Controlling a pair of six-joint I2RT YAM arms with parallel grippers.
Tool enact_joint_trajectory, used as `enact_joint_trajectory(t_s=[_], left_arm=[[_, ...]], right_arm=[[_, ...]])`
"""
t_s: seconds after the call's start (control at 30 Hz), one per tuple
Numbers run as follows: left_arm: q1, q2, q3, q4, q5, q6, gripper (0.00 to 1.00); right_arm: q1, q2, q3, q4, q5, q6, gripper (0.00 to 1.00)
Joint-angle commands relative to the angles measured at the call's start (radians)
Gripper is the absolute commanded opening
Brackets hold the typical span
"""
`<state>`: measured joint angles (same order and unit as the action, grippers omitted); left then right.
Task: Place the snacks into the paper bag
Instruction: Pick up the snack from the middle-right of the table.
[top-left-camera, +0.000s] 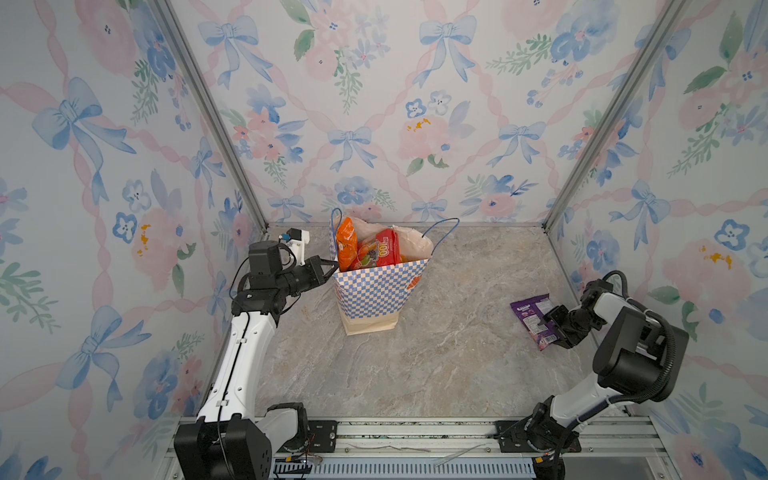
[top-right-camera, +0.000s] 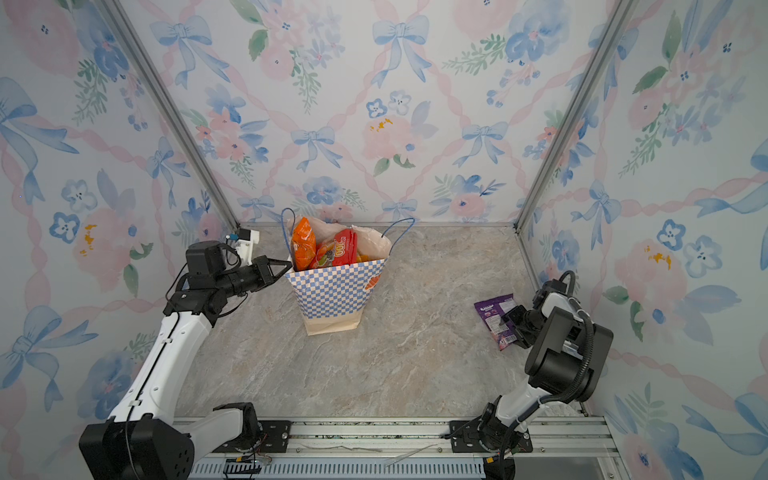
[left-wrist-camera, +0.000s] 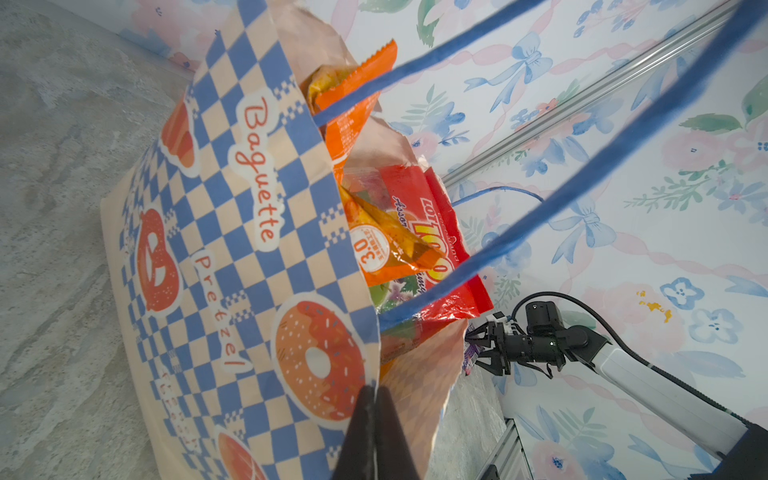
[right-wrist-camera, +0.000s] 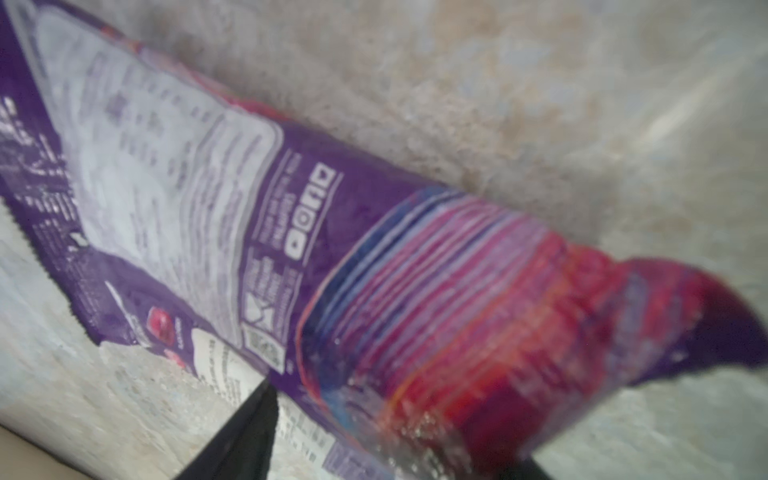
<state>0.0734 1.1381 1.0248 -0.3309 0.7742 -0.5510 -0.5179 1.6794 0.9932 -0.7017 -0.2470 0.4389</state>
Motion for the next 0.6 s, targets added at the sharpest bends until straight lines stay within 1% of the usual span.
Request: enact_joint_trajectory(t_s=[0.0,0.07,0.13,0.23,0.27,0.4,0.5,0.57], left_arm=[[0.003,-0.013,0.022,0.030,0.028,0.002,0.00],[0.003,-0.014,0.022,0.030,0.030,0.002,0.00],[0.003,-0.015,0.021,0.030,0.031,0.001,0.00],[0.003,-0.018,0.017,0.030,0.030,0.002,0.00],[0.003,-0.020,0.018,0.030,0.030,0.003,0.00],[0.004,-0.022,0.020,0.030,0.031,0.002,0.00],[0.005,-0.022,0.020,0.030,0.030,0.002,0.00],[0.005,-0.021,0.020,0.030,0.031,-0.001,0.00]], right_arm=[[0.015,-0.010,0.017,-0.004,0.025,-0.015,0.46],[0.017,-0.020,0.019,-0.002,0.012,-0.020,0.32],[0.020,-0.062,0.022,0.006,-0.007,-0.024,0.17],[0.027,-0.119,0.017,0.045,-0.061,-0.022,0.02],[0.031,-0.145,0.016,0.054,-0.075,-0.018,0.00],[0.073,-0.246,0.052,0.048,-0.093,0.005,0.00],[0.133,-0.304,0.138,-0.008,-0.099,0.025,0.00],[0.190,-0.345,0.214,-0.044,-0.086,0.040,0.00]])
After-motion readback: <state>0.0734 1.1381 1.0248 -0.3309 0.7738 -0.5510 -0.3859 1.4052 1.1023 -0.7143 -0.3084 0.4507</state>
